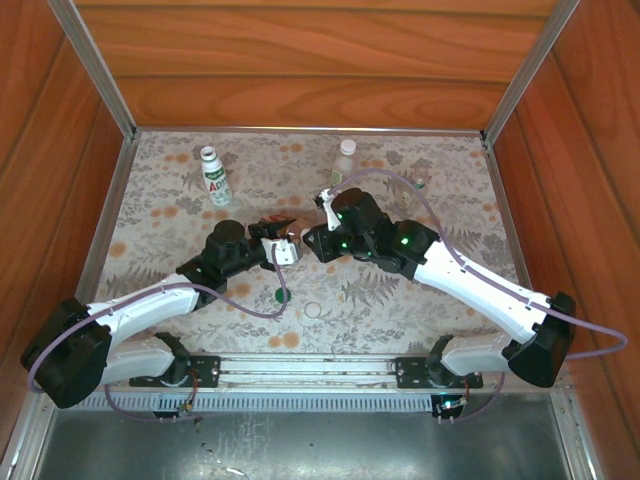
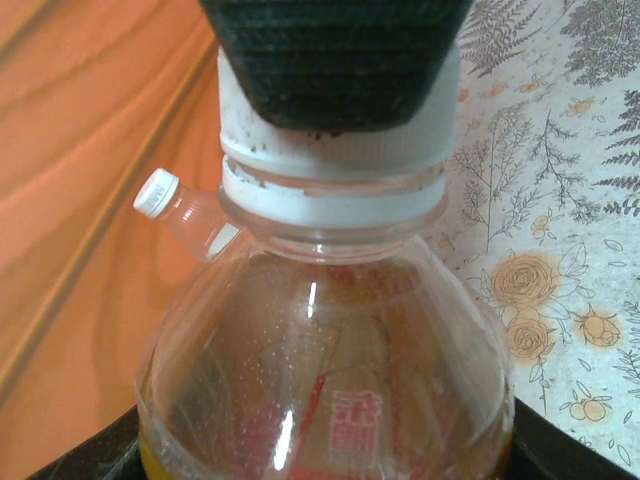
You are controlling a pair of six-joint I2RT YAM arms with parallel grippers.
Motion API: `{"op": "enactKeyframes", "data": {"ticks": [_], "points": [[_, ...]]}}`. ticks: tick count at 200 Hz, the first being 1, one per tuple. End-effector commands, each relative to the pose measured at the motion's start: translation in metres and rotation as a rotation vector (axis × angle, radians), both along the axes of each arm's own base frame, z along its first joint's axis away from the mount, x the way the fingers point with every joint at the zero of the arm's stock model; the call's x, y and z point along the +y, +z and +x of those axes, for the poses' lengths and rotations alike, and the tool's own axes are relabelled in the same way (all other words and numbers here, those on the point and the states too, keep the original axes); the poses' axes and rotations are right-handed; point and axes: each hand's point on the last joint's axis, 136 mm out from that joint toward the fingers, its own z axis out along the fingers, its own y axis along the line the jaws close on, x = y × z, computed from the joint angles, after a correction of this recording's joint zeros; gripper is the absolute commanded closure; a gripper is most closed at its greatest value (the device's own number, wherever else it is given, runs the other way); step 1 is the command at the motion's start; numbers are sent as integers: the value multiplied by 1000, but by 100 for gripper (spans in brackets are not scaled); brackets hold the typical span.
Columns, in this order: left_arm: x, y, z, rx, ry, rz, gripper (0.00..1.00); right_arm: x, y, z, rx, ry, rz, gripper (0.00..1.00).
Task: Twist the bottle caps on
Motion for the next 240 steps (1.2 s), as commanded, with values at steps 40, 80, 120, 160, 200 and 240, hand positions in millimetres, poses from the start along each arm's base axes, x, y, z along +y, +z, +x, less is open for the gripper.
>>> {"op": "enactKeyframes", "data": {"ticks": [40,80,120,160,200,240], "points": [[-7,11,-8,-29,-50,-25,44,-40,-4,-8,-582,577,-489,40],[-6,11,-8,-31,-51,-26,44,-32,-6,-5,-850,866,-653,37],[-4,9,-10,-30,-48,-22,44,-9,5,6,-918,863,-618,44],[-3,10,-11,-29,-45,-29,44,0,4,4,-901,887,-585,53],[-4,6,-9,-24,-42,-18,44,7,11,-4,-886,896,-519,57],[-5,7,-9,-23,-47,-19,44,8,12,-5,-889,885,-503,60]]}}
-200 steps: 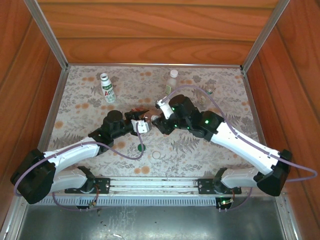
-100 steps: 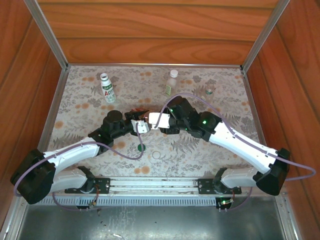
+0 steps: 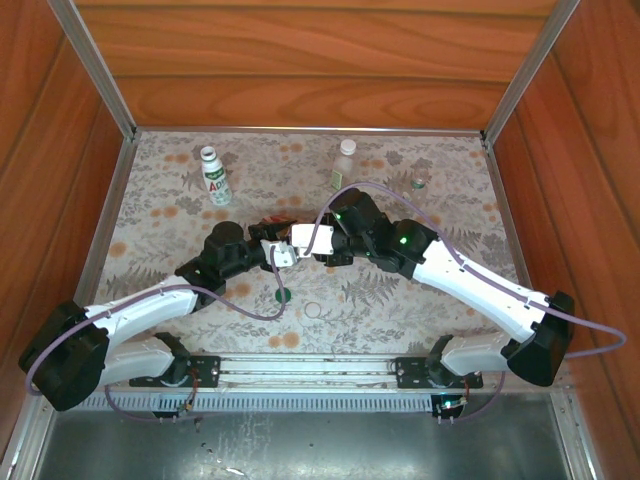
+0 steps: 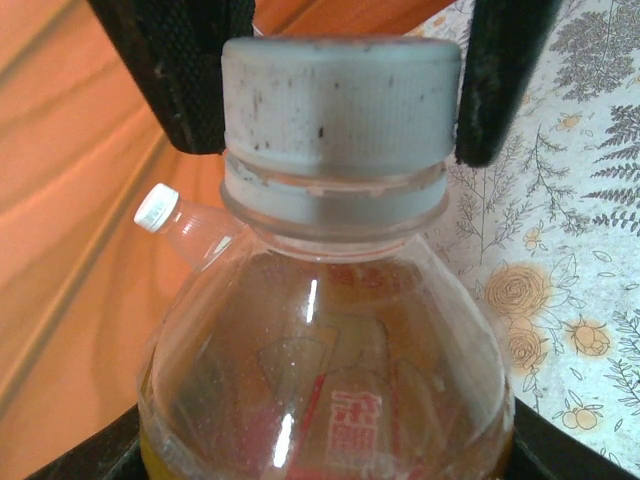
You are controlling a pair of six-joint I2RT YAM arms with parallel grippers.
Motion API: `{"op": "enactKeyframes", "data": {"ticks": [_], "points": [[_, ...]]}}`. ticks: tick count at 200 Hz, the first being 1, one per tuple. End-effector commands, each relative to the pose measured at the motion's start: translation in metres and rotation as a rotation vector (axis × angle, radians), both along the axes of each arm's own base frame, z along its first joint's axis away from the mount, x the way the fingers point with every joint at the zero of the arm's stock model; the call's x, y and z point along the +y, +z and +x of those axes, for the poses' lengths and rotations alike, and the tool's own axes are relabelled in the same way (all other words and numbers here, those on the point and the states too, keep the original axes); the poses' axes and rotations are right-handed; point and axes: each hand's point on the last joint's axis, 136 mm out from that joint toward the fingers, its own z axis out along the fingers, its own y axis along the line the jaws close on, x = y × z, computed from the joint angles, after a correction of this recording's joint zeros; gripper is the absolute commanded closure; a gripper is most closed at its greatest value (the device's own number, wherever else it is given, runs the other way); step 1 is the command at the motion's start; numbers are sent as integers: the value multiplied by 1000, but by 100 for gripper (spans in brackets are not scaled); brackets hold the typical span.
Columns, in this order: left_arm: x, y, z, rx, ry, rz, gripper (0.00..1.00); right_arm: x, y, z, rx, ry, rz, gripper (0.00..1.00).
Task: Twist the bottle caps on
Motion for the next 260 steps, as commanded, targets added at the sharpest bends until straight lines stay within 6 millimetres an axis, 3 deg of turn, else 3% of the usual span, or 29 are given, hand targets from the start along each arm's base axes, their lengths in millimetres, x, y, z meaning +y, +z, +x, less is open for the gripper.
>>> {"op": "enactKeyframes", "data": {"ticks": [1,26,44,64,74,114,130,143,157,189,208,260], "points": [[-4,4,-4,-17,-28,-9,44,9,14,-5,-14,43,41,60],[-4,6,-4,-21,-28,-10,44,7,12,-1,-12,13,33,81],[-3,6,-4,-23,-24,-10,44,6,14,5,12,-60,63,86],[-3,6,-2,-25,-16,-8,44,7,26,17,117,-256,211,92],[-3,5,-1,-25,-15,-5,44,7,33,24,244,-417,337,100],[-3,3,0,-27,-9,5,44,14,40,21,898,-877,722,100],[-3,3,0,-26,-9,4,44,20,32,13,1168,-973,783,100],[-3,2,1,-26,-8,7,44,24,31,10,1244,-966,792,100],[-3,2,1,-24,-11,7,44,17,30,9,1205,-978,768,96],[-3,1,0,-21,-13,6,44,0,34,1,928,-731,626,53],[-3,-1,0,-18,-14,8,44,-7,32,-10,741,-532,499,39],[-3,0,-1,-16,-18,4,44,-22,19,-23,228,-30,152,40]]}}
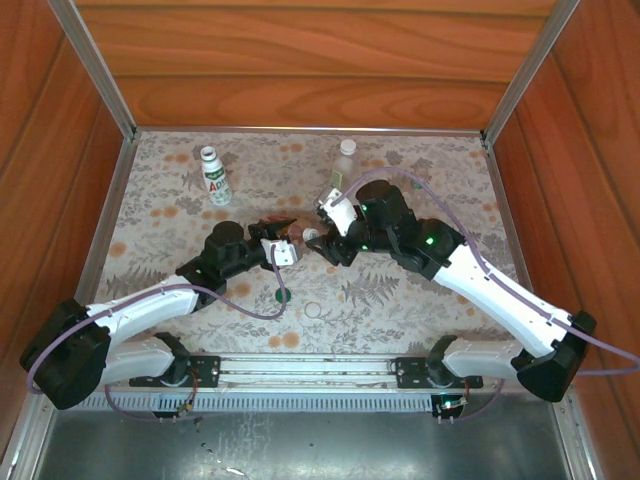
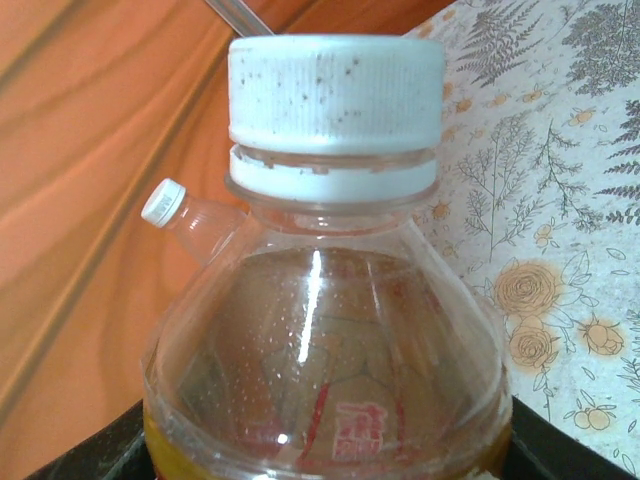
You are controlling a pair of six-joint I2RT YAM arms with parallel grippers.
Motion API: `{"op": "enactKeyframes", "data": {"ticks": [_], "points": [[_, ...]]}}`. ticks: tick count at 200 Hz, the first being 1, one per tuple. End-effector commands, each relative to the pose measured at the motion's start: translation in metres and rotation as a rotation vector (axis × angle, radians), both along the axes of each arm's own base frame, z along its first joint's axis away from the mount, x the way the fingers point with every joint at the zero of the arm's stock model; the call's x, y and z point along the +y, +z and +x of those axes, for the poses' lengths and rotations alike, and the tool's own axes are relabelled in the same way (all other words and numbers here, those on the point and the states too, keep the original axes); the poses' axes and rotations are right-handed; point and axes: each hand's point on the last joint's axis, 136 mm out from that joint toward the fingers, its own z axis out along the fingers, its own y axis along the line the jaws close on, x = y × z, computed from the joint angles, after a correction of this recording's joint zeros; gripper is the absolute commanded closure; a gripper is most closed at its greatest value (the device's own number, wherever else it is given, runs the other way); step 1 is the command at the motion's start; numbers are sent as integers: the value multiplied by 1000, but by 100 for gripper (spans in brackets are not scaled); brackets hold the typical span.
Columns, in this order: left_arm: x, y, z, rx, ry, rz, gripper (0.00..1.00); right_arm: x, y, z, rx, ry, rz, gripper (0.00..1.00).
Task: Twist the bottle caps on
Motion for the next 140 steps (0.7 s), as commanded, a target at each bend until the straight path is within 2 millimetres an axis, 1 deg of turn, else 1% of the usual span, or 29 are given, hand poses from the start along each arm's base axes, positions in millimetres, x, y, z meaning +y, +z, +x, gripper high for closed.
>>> {"op": "enactKeyframes", "data": {"ticks": [1,20,48,66,79,104,121,133,140], "points": [[-3,0,-5,-9,-33,6,44,-8,-16,-9,-321,319,-205,40],[-3,0,-6,-8,-33,3,44,-8,-18,6,-442,341,-287,40],[-3,-1,-6,-5,-33,3,44,-2,-21,11,-551,416,-333,43],[-2,-1,-6,-5,-30,4,44,1,-24,13,-555,443,-358,47],[-2,-2,-5,-7,-25,8,44,4,-30,15,-545,453,-369,49],[-2,-1,-6,-9,-28,5,44,11,-34,17,-533,458,-353,55],[-1,-2,-6,-8,-27,6,44,15,-32,19,-535,446,-336,64],[-1,-3,-6,-7,-25,9,44,15,-30,19,-532,438,-325,72],[-1,-4,-6,-5,-24,12,44,15,-29,18,-528,437,-322,75]]}}
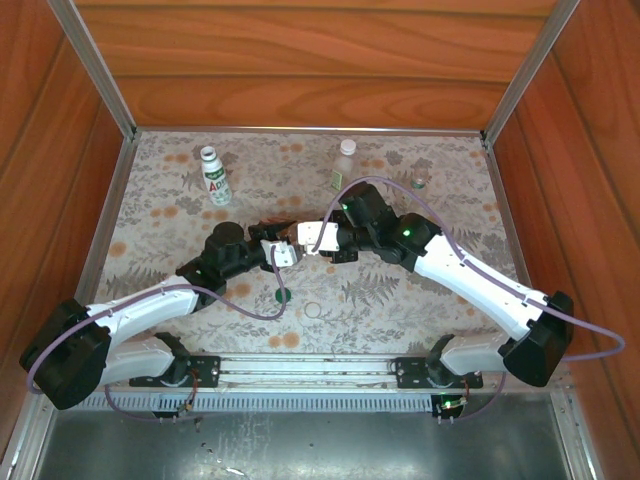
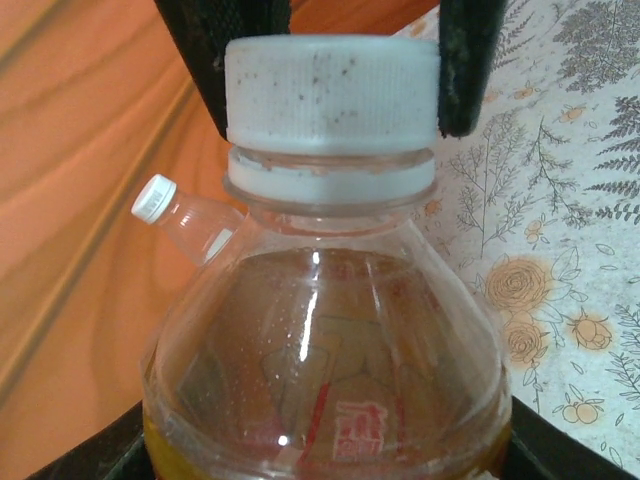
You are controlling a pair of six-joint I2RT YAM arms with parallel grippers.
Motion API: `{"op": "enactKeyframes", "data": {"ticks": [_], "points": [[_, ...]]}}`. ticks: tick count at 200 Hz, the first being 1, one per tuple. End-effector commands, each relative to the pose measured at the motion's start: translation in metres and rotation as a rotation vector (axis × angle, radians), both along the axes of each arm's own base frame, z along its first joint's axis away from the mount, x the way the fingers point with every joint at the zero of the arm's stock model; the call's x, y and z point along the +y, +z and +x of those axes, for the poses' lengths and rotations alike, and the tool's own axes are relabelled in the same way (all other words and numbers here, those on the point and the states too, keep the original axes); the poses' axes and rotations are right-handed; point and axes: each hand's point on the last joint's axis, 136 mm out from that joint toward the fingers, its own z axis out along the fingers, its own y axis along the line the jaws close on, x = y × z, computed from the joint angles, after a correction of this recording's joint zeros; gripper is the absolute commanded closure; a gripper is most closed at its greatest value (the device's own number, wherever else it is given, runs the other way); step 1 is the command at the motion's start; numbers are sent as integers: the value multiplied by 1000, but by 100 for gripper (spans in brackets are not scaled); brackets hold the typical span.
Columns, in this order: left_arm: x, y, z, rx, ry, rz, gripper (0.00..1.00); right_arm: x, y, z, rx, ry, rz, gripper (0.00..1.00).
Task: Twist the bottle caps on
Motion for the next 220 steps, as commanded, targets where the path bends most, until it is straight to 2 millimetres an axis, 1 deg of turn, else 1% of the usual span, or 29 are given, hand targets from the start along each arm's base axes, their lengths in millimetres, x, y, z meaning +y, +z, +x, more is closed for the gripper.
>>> {"op": "enactKeyframes", "data": {"ticks": [1,19,39,46,61,66,74,87,99,112,123,128,135,142,155,171,183,194,204,220], "points": [[-2,0,-4,-17,-22,6,44,8,12,-2,-26,37,34,75],[-2,0,-4,-15,-21,6,44,5,11,-6,-5,30,37,79],[-2,0,-4,-15,-22,6,44,5,16,-10,61,-28,101,88],[-2,0,-4,-14,-22,4,44,7,21,-9,110,-86,149,91],[-3,0,-4,-8,-24,1,44,11,38,0,261,-287,308,99],[-3,0,-4,-5,-23,0,44,11,43,3,316,-351,356,100],[-4,0,-4,-1,-24,-2,44,13,50,5,402,-430,430,100],[-5,0,-2,5,-21,-3,44,15,60,14,541,-591,569,100],[-6,-1,0,7,-21,1,44,14,65,20,682,-737,675,100],[-6,-1,0,5,-20,2,44,9,66,25,834,-903,761,100],[-6,-1,1,1,-20,6,44,3,56,25,996,-1060,810,100],[-6,0,1,-1,-18,5,44,5,53,23,1071,-1083,824,99],[-6,0,1,-1,-16,5,44,14,53,17,1153,-1045,832,94],[-5,-1,2,-3,-12,8,44,20,54,11,1190,-993,826,88],[-5,-2,2,-4,-10,13,44,19,53,7,1156,-958,786,78],[-5,-3,1,0,-15,13,44,6,49,5,994,-909,719,65],[-6,-4,0,3,-23,11,44,0,47,-5,846,-757,637,55],[-7,-5,-1,7,-29,10,44,-5,46,-23,679,-537,515,47],[-6,-5,-2,12,-30,7,44,-15,44,-31,527,-419,425,45],[-7,-5,-2,15,-34,5,44,-31,40,-27,328,-346,310,45]]}}
